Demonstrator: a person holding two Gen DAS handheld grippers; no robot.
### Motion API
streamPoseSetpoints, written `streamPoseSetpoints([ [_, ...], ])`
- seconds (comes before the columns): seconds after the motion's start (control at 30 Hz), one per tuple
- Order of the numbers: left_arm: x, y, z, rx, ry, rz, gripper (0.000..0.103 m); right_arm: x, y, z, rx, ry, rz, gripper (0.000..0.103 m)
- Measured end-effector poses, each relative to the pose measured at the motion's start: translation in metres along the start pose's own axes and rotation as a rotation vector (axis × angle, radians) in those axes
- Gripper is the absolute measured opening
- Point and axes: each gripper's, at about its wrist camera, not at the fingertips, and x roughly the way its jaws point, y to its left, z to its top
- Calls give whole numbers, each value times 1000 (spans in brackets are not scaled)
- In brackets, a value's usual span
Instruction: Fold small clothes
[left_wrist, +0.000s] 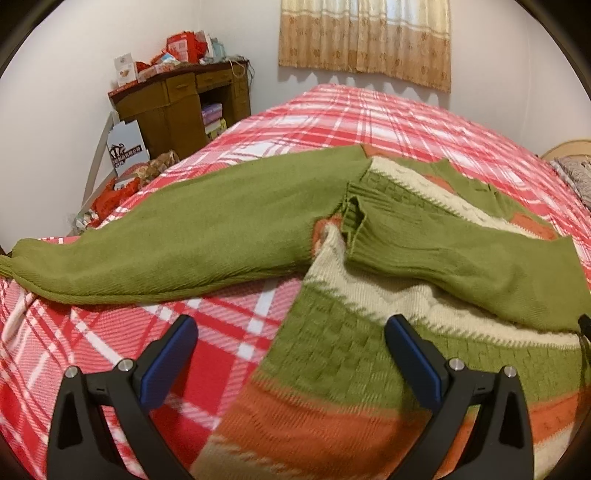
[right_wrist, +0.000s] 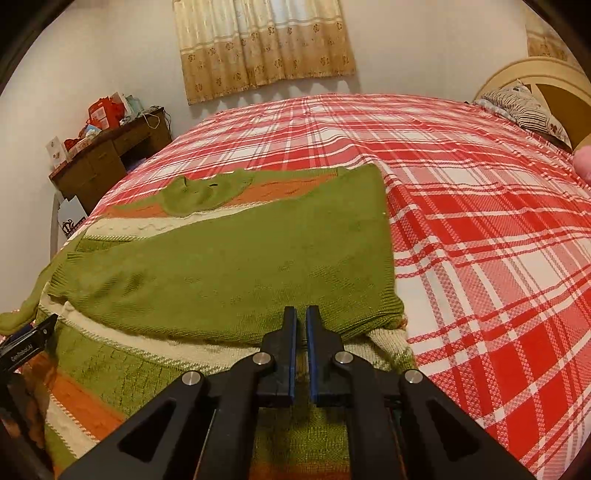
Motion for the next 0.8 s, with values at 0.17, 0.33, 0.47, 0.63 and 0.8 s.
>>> streamPoseSetpoints([
  [0.17, -48, 54, 5, -143, -161, 141, 103, -2, -7, -2, 40, -7, 46, 5],
  [0.33, -69, 153, 30, -411, -217, 333, 103, -2, -11, -3, 64, -9, 73, 5],
  [0.47, -53, 220, 33, -581, -152, 447, 103, -2, -10, -4, 52, -8, 59, 6],
  [0.63, -25, 259, 40, -653, -97, 482, 96, -3, -10, -3, 57, -8, 65, 6],
  [0.8, 3, 275, 34, -747, 41, 513, 81, -3, -10, -3, 60, -8, 67, 6],
])
